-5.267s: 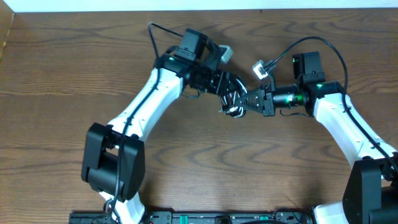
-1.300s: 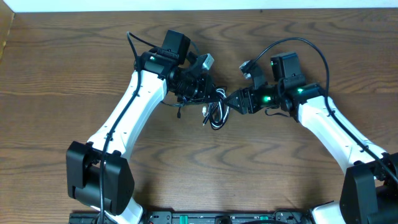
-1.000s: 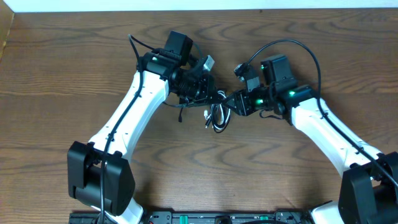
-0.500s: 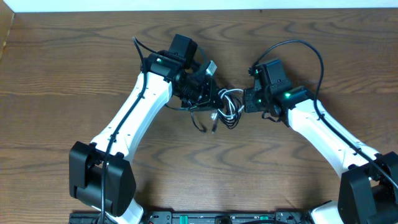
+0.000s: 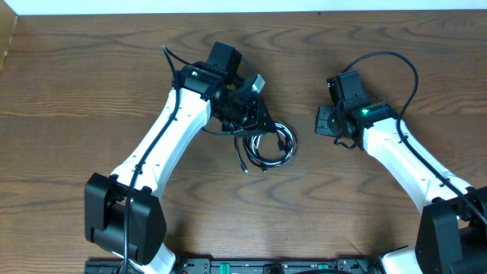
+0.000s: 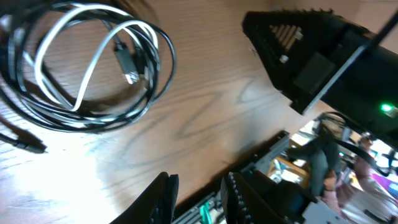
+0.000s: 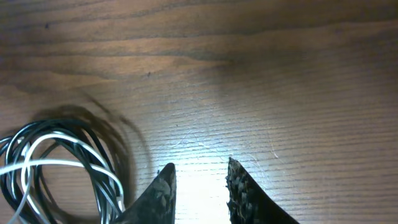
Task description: Untangle cables
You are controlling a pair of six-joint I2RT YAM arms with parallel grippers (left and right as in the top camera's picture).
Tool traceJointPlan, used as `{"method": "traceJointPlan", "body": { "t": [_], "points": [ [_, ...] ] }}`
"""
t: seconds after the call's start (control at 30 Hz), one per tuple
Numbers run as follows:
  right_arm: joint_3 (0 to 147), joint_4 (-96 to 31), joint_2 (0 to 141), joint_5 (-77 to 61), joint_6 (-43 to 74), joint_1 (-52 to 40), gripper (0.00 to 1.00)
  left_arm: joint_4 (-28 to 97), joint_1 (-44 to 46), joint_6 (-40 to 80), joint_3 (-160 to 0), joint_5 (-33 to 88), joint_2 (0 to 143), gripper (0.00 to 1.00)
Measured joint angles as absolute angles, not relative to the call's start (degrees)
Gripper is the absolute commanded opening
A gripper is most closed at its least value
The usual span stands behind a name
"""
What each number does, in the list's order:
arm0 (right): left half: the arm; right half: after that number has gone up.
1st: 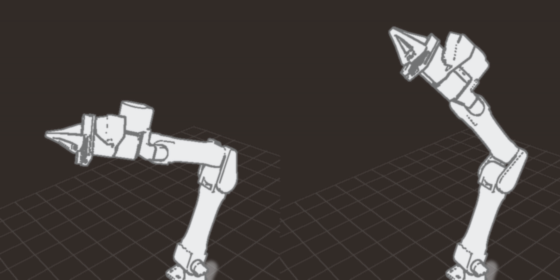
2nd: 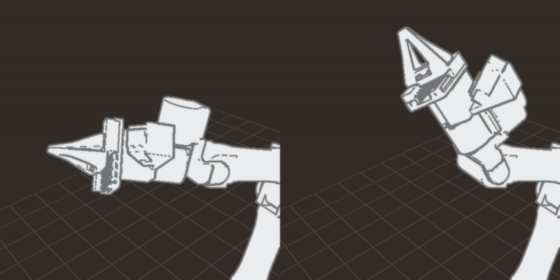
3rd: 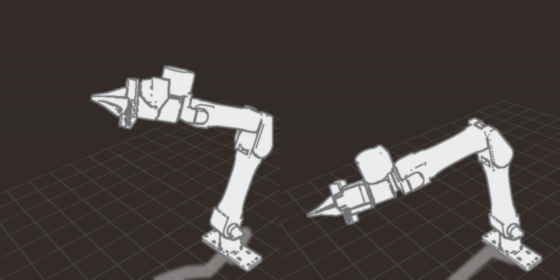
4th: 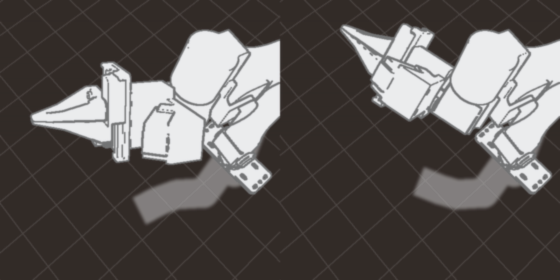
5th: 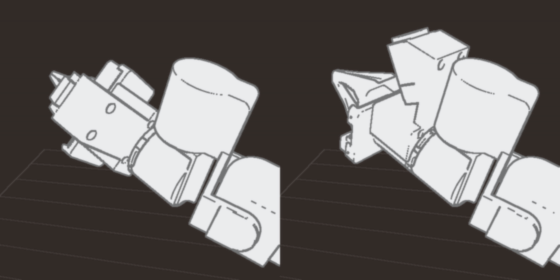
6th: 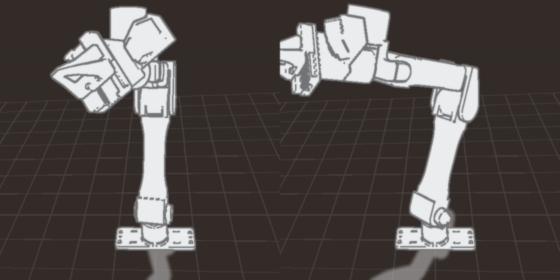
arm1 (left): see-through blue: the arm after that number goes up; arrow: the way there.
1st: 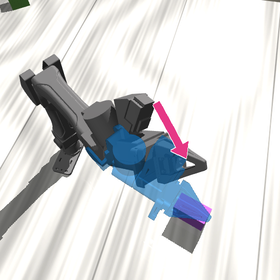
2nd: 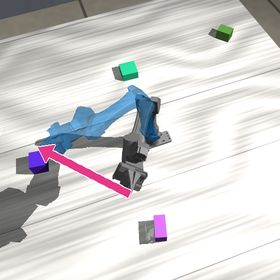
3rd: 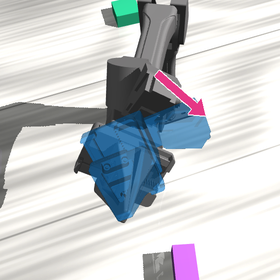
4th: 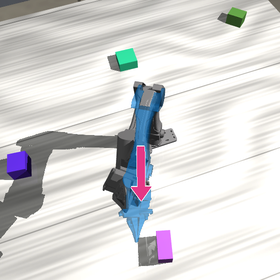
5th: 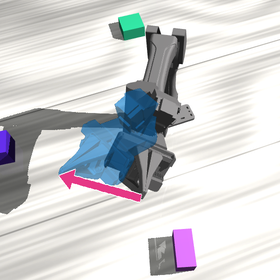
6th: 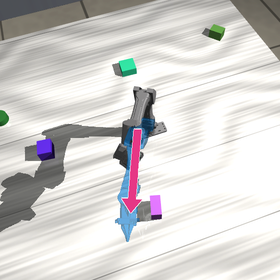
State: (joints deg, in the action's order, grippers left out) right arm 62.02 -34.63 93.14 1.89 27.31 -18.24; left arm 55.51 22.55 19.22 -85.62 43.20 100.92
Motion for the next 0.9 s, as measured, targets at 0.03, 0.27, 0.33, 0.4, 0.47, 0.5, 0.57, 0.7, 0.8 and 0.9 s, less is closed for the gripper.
{"method": "traceJointPlan", "body": {
  "t": [0.03, 0.27, 0.33, 0.4, 0.47, 0.5, 0.57, 0.7, 0.8, 0.9],
  "points": [
    [62.02, -34.72, 93.14, 1.74, 27.44, -18.24, 0.3, 55.51, 22.57, 19.14, -85.62, 42.39, 100.92, 0.29],
    [62.02, -34.98, 93.14, 1.04, 28.08, -18.22, 0.42, 55.51, 23.62, 19.0, -85.62, 29.98, 100.92, 0.42],
    [62.02, -35.2, 93.14, 1.02, 28.05, -18.22, 0.45, 55.51, 23.99, 19.05, -85.62, 26.81, 100.95, 0.46],
    [62.02, -35.29, 93.14, 0.99, 28.01, -18.22, 0.47, 55.48, 24.18, 19.05, -85.62, 24.84, 101.23, 0.48],
    [62.02, -35.31, 93.14, 0.95, 28.01, -18.22, 0.48, 55.2, 24.18, 18.83, -85.62, 23.53, 102.17, 0.5],
    [62.02, -35.31, 93.14, 0.93, 28.01, -18.22, 0.49, 54.87, 24.21, 18.33, -85.62, 23.16, 102.98, 0.51],
    [62.02, -35.31, 93.14, 0.89, 27.88, -18.22, 0.51, 53.87, 24.32, 17.21, -85.62, 23.05, 105.21, 0.53],
    [62.02, -35.31, 93.14, 0.86, 27.83, -18.22, 0.56, 51.53, 25.04, 14.0, -85.62, 25.96, 110.41, 0.56],
    [62.02, -35.35, 93.14, 0.84, 27.79, -18.0, 0.57, 49.87, 25.74, 12.58, -85.62, 27.16, 113.45, 0.55],
    [62.02, -35.4, 93.14, 0.64, 27.64, -17.12, 0.57, 48.36, 25.93, 11.64, -85.62, 27.35, 115.61, 0.2]
  ]
}}
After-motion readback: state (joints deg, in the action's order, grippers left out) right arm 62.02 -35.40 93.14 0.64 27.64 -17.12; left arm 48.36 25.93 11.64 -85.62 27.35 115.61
